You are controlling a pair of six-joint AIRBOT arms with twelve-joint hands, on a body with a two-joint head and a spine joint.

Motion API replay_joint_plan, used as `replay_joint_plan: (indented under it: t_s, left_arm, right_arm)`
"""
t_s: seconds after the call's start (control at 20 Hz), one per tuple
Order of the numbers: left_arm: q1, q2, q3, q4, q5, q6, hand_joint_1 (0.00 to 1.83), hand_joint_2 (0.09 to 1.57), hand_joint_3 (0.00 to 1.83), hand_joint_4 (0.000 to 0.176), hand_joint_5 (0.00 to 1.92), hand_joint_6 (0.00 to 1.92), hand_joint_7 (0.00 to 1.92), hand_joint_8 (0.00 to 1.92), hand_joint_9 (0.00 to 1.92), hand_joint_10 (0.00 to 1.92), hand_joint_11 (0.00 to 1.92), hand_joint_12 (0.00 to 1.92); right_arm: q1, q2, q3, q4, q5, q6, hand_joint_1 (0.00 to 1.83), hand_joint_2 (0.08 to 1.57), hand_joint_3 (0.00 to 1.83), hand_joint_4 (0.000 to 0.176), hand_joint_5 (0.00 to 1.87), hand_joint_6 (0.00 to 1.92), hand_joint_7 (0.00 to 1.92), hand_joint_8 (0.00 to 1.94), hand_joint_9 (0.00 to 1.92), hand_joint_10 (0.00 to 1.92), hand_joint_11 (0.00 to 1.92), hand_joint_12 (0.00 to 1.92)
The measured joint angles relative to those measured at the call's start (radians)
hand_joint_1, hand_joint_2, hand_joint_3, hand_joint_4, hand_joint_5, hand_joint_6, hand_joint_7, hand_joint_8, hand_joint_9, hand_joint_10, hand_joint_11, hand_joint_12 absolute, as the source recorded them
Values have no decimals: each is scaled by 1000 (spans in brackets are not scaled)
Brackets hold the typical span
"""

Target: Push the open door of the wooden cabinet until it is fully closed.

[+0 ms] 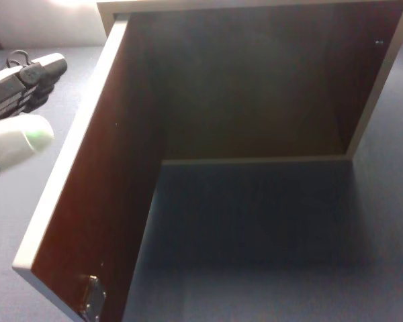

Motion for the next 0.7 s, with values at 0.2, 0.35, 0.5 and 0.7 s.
replay_joint_plan:
  t_s: [0.2, 0.35, 0.5, 0.7]
  left_arm:
    - [0, 0, 0, 5, 1, 0, 73, 1429, 3, 0, 64, 4, 55, 2, 42, 1, 66, 41]
    - [0, 0, 0, 37, 22, 0, 47, 1421, 0, 9, 68, 2, 121, 7, 126, 10, 138, 52]
    - [0, 0, 0, 69, 60, 0, 66, 1417, 0, 21, 97, 5, 156, 5, 175, 8, 196, 52]
    - [-8, 0, 4, 98, 68, 0, 40, 1429, 3, 20, 109, 3, 169, 5, 177, 3, 186, 35]
  right_arm:
    - [0, 0, 1, 0, 0, 0, 252, 1325, 4, 0, 203, 4, 191, 3, 166, 5, 0, 422]
    - [0, 0, 1, 0, -1, 0, 272, 1334, 3, 0, 196, 0, 175, 0, 151, 1, 0, 401]
    - [0, 0, 3, -2, -4, 0, 266, 1344, 5, 0, 189, 2, 171, 0, 149, 0, 0, 396]
    - [0, 0, 3, -3, -8, 3, 208, 1336, 0, 0, 189, 0, 187, 1, 171, 2, 0, 442]
